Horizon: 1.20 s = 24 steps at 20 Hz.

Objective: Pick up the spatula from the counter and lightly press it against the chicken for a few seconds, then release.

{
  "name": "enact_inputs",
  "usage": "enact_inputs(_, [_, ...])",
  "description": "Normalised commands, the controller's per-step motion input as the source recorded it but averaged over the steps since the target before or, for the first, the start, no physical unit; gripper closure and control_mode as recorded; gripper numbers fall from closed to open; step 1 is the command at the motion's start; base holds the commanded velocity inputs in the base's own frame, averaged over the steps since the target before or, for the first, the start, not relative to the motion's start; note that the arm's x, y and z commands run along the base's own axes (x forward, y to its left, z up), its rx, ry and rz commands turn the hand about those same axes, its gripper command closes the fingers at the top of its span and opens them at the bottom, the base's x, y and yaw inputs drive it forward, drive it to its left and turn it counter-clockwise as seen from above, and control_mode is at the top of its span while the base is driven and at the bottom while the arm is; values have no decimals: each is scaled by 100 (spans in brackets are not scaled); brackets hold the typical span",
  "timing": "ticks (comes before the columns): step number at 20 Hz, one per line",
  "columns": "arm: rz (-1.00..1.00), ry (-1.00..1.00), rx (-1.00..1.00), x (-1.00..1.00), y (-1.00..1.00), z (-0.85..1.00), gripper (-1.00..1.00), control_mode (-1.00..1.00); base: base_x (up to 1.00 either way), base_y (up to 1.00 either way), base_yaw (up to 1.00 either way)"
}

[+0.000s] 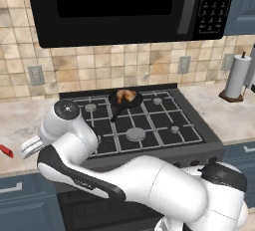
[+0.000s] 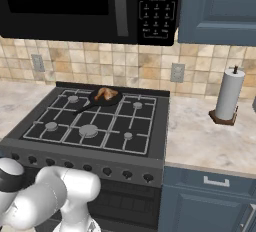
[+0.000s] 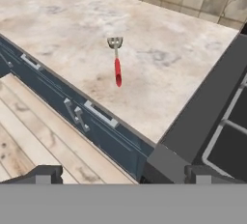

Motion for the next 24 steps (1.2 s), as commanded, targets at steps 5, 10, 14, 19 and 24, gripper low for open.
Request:
enact_inputs(5, [0, 0, 0, 25, 27, -11, -100, -100, 0, 0, 0])
enact_inputs(10, [0, 0, 0, 20, 24, -2, -100, -100, 0, 0, 0])
enact_inputs(14, [0, 0, 0, 12, 15, -2, -100, -100, 0, 0, 0])
enact_inputs(19, [0, 0, 0, 16, 17, -11, -100, -100, 0, 0, 0])
enact_inputs(24, [0, 0, 0, 19, 19, -21, -100, -100, 0, 0, 0])
